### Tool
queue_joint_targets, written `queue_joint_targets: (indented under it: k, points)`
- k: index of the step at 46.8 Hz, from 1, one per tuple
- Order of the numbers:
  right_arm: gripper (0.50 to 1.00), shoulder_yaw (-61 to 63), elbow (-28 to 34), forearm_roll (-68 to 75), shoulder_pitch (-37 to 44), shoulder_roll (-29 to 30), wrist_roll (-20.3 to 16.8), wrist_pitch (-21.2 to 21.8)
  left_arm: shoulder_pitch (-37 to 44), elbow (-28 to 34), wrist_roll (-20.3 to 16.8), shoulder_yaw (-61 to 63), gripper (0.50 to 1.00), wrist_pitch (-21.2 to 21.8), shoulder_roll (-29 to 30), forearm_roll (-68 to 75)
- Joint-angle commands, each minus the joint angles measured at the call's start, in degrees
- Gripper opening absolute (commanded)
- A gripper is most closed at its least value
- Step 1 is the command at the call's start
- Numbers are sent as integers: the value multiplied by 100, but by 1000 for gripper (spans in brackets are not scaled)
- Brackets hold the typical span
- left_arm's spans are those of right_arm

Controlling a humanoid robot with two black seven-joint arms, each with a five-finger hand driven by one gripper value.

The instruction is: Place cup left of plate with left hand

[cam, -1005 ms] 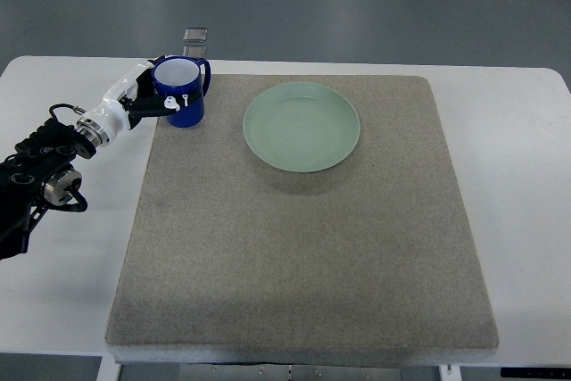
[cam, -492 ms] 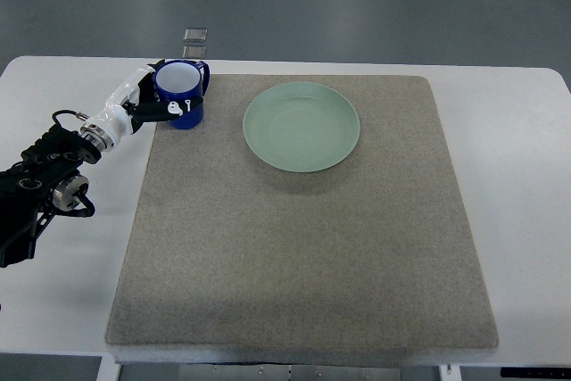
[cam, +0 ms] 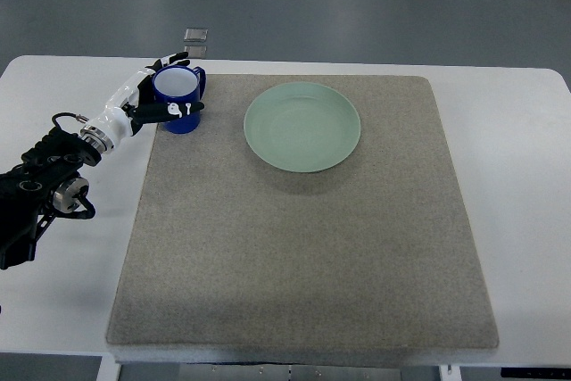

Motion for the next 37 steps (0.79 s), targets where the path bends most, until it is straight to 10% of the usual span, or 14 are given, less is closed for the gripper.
queue_joint_targets:
  k: [1,37]
  points:
    - [932,2,4,0,0,0,0,0,14,-2,0,-57,996,-8,1,-29]
    - [932,2,4,0,0,0,0,0,32,-63,0,-548,999,-96,124,-248]
